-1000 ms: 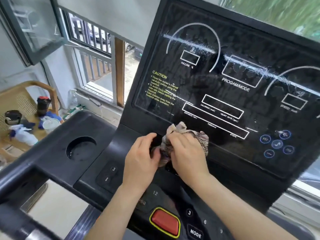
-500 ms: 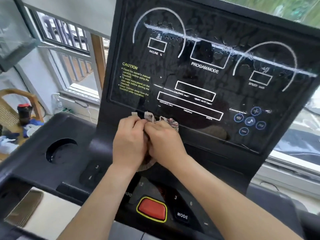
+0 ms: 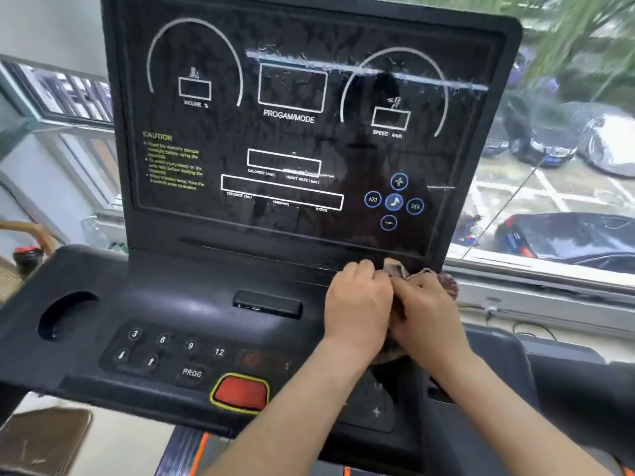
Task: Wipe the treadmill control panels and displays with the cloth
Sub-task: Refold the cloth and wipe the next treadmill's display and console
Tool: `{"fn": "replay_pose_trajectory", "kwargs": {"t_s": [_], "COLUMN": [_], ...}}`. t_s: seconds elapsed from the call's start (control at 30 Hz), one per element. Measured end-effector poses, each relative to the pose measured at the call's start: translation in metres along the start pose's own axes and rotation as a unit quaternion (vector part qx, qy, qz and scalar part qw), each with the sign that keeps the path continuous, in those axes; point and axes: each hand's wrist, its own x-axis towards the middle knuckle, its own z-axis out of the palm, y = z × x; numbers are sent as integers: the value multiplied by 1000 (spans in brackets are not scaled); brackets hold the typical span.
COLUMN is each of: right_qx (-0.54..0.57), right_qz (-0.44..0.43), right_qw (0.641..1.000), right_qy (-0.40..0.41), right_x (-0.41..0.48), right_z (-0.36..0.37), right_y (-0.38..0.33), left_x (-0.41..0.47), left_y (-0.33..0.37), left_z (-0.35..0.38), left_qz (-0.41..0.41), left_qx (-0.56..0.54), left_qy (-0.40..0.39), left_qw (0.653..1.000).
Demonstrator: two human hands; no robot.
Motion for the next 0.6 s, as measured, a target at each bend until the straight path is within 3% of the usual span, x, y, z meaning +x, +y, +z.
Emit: {"fn": "replay_pose_trajectory", "kwargs": {"t_s": [0.1,0.2,0.33,0.43,0.5,0.6], "right_qx": [28,91,221,266,311,350], "right_qz": [-26,-48,26,25,94,204], "right_qw": [999,995,975,963,945,912], "right_qy": [-25,16,27,18,42,57], "right_x": [-5,5,20,22,19,15], "right_z": [2,-4,-17,-24,-26,-16], "right_y": [0,-12,-28,-27,-19,-11], "left_x": [-17,-23,-11,-9,-8,-3], "left_y": [-5,-17,-33,-53,-69,-82], "left_z": [1,-9,-46,-66,-73,-70], "left_qz": [-12,-39,-114,-179,-222,-268], "left_qx": [-21,-92,-206,-280,-293,-267], "left_qy": [-19,-4,4,-3,26,-19], "left_qw": [1000,995,972,943,930,925]}}
